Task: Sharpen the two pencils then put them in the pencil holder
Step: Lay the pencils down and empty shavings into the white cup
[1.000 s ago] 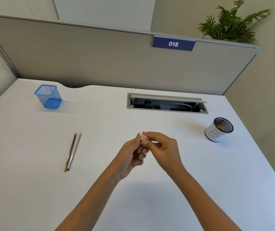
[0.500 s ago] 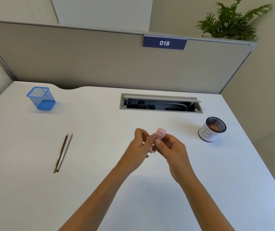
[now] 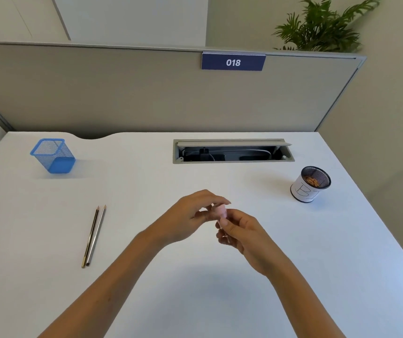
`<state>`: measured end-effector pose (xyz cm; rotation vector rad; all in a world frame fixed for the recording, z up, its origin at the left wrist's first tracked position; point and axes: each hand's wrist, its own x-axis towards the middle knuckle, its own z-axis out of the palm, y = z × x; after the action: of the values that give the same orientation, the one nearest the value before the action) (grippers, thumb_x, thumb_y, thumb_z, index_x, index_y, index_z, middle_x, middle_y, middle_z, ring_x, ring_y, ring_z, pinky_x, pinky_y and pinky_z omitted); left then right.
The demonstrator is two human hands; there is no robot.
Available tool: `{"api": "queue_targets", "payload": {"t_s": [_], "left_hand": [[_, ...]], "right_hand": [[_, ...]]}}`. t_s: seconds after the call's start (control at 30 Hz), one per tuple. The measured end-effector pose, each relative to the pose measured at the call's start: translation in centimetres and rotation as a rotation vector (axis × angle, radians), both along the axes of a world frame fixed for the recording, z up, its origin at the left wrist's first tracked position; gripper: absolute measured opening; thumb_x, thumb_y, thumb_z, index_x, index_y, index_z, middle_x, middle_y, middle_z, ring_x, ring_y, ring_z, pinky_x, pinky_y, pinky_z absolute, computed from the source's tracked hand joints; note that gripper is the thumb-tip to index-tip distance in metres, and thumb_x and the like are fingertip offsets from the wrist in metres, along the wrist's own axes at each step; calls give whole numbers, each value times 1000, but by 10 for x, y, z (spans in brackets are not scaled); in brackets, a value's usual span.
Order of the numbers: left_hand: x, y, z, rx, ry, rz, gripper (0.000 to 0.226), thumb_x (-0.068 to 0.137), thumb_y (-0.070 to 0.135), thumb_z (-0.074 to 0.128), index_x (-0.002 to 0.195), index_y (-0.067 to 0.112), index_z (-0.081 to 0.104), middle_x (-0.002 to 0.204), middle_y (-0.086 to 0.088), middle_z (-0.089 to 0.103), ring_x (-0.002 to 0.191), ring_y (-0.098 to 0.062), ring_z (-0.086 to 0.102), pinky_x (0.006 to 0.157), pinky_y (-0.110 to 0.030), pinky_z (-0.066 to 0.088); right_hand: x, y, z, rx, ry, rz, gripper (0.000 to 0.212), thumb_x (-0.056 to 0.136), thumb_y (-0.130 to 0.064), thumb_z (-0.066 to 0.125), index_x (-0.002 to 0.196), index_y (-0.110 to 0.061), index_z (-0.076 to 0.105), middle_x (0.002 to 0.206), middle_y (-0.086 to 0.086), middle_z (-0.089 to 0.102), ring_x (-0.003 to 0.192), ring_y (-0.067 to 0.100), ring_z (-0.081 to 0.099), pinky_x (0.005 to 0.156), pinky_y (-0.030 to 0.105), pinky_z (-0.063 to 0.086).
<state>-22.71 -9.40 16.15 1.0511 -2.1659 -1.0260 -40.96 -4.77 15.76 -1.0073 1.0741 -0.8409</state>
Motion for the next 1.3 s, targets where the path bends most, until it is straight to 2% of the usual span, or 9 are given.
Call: {"api": "queue_targets", "payload": {"t_s": [0.13,0.27,0.47,0.83,1.0,1.07,1.2,1.3], "left_hand": [[14,-6,11,-86,-278,-183,24,104,33,40,113,20,59,103,13,58,95,-4,52,81,-16,44],[23,-1,8,-174,-423,-256,18,107,25,33,110,22,50,100,12,53,90,-12,46,79,-22,40],[32,0,4,-278,-383,-230,16,104,17,34,104,17,50,94,4,56,83,-15,47,72,-26,42],[23,-4,-2,-334,-337,-209,12,101,18,37,98,18,49,87,7,56,74,-15,49,65,-34,48],[7,-7,-6,-367,-330,-174,27,99,30,26,98,18,50,86,6,56,72,-15,49,62,-37,50],[-2,-9,-7,-371,-317,-167,23,99,26,30,98,17,51,86,5,58,72,-16,51,62,-37,51],[-23,-11,-11,-346,-313,-149,13,101,20,38,100,18,51,87,6,59,73,-16,53,63,-38,52],[-41,-11,-7,-162,-276,-144,18,105,32,36,102,22,50,93,11,61,81,-13,56,73,-37,51]], "right_hand": [[8,4,7,22,91,75,31,94,-39,52,91,-10,63,80,-2,60,68,10,47,67,23,40],[22,8,7,-6,175,74,35,94,-43,49,83,-11,55,72,-4,54,61,8,44,60,18,37],[42,14,2,-107,240,-37,44,97,-41,44,99,0,59,70,-8,53,62,10,41,60,20,35],[36,12,-7,-211,426,-65,39,98,-42,40,90,-9,59,73,-5,54,64,10,42,64,26,37],[17,4,-10,-250,478,-45,34,99,-38,40,93,-11,60,72,-7,54,62,8,41,64,26,37],[6,0,-10,-265,493,-28,32,100,-37,40,93,-13,61,72,-7,54,61,6,41,63,24,37],[-18,-6,-11,-268,516,-2,34,99,-39,40,92,-12,60,73,-7,56,61,4,43,63,22,38],[-39,-7,-8,-208,502,32,35,97,-45,40,93,-17,59,77,-9,59,63,0,47,64,16,40]]}}
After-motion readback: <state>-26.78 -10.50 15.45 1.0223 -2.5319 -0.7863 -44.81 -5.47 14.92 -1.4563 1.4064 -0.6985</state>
